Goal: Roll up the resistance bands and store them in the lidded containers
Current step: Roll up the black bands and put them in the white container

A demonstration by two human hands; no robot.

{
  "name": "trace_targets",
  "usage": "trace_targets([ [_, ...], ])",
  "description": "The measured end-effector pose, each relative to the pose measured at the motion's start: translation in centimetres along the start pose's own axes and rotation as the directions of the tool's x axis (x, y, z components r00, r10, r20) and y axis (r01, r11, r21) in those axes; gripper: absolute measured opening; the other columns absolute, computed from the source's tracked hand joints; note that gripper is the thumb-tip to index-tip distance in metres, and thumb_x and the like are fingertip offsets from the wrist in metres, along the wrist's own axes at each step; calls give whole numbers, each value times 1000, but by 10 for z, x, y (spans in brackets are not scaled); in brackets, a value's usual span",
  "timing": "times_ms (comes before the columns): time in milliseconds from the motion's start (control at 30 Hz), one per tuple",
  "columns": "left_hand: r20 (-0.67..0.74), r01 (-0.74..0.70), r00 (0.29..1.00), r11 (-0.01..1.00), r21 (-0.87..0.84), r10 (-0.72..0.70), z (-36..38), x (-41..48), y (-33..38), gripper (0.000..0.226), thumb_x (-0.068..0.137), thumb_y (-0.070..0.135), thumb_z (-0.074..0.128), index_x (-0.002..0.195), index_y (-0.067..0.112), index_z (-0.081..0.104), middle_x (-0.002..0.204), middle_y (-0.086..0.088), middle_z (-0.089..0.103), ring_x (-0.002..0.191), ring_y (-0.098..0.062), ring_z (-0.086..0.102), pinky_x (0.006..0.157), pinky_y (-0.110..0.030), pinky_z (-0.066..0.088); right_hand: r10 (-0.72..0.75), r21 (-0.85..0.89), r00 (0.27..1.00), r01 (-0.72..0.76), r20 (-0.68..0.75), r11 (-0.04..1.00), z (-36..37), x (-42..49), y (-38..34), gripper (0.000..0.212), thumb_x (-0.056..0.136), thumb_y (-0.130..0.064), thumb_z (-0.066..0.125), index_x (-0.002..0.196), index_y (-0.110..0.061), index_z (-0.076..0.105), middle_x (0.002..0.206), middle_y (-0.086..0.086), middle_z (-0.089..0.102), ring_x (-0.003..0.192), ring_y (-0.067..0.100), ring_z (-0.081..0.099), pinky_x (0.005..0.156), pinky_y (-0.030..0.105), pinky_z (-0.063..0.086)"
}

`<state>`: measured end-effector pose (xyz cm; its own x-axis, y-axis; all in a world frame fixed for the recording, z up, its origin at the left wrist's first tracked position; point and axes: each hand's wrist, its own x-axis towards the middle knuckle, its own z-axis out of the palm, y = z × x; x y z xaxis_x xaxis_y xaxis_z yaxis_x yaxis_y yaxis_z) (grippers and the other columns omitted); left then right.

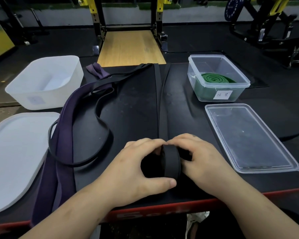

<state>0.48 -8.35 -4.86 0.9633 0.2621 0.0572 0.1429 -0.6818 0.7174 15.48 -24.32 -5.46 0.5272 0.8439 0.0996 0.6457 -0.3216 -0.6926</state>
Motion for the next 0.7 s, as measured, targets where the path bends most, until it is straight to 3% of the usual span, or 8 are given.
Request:
trace_targets([
  [133, 14, 34, 999, 999, -17, -34, 1, 4, -2, 66, 68, 69, 73, 129, 55, 54, 120, 31, 54, 126, 1, 47, 106, -28, 41, 24, -71, 999, -21, 44, 997, -4, 0, -2, 46, 89, -21, 70, 127, -48, 64, 117, -31, 62, 120, -7, 52, 102, 17, 41],
  [267, 6, 62, 998, 998, -12, -62, 0, 9, -2, 67, 71, 76, 63, 133, 50, 56, 118, 30, 53, 126, 4, 45, 108, -28, 40, 52, -32, 984, -48, 170, 998, -24, -10, -5, 75, 85, -31, 77, 140, -65, 40, 127, -38, 56, 127, -17, 46, 106, 14, 40],
  [367, 16, 92, 996, 996, -13, -92, -2, 12, 0, 62, 72, 81, 56, 129, 59, 54, 118, 33, 53, 125, 8, 45, 108, -28, 40, 88, -6, 961, -89, 263, 996, -29, -16, -9, 95, 73, -51, 86, 140, -77, 23, 130, -39, 51, 133, -20, 37, 109, 15, 35],
  [433, 16, 113, 993, 993, -27, -113, -4, 13, 0, 56, 72, 84, 53, 126, 71, 46, 120, 34, 53, 125, 11, 44, 109, -26, 40, 64, -22, 976, -61, 208, 998, -23, -12, -8, 95, 71, -59, 85, 141, -76, 23, 135, -33, 52, 136, -12, 39, 114, 26, 37],
  [567, 108, 123, 987, 992, -19, -120, -12, 9, -1, 94, 66, 82, 68, 145, 71, 18, 143, 40, 36, 138, 16, 28, 114, -21, 30, 10, 1, 988, -11, 154, 1000, -17, -4, -2, 86, 76, -65, 78, 145, -71, 26, 143, -34, 47, 138, -13, 37, 119, 31, 36],
  [633, 124, 116, 985, 993, 17, -117, -15, 10, 1, 97, 68, 69, 79, 143, 73, 18, 143, 39, 37, 139, 11, 31, 115, -24, 31, -19, 51, 988, 12, 152, 999, -19, -2, -1, 80, 78, -64, 77, 146, -66, 33, 145, -34, 48, 139, -13, 39, 118, 32, 38],
  [700, 83, 81, 993, 997, 11, -81, -14, 11, 0, 86, 70, 64, 80, 140, 71, 31, 134, 33, 49, 133, 2, 43, 113, -32, 39, -48, 132, 985, 26, 167, 991, -21, -1, -5, 66, 82, -54, 79, 138, -62, 46, 137, -30, 58, 132, -8, 50, 111, 27, 45],
])
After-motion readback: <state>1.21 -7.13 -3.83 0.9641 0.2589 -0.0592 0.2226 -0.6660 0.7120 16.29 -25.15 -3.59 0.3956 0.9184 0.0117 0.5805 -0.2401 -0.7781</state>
